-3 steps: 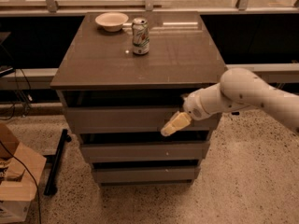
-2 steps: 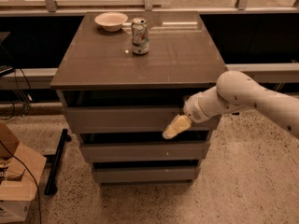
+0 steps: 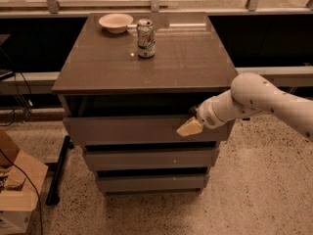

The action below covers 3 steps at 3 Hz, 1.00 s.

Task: Open top drawer

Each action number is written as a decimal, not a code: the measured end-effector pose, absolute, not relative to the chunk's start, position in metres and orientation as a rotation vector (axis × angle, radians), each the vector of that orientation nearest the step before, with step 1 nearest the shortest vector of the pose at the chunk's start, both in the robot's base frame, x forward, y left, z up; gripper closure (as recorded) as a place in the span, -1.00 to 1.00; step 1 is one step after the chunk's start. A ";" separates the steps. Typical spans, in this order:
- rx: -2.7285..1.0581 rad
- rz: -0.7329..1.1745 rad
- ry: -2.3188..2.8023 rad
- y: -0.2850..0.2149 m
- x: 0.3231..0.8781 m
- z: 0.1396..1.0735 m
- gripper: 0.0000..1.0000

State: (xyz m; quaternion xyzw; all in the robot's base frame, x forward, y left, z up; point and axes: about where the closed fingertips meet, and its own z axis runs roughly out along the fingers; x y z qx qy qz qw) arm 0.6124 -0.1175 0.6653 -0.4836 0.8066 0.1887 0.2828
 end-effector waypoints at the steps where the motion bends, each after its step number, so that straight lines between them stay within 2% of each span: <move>1: -1.295 0.505 2.160 -0.117 0.612 0.671 0.53; 2: -1.295 0.505 2.160 -0.117 0.612 0.674 0.29; 3: -1.295 0.506 2.160 -0.117 0.612 0.674 -0.17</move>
Offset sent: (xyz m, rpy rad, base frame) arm 0.0000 0.0000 0.0035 0.0000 0.0000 0.0000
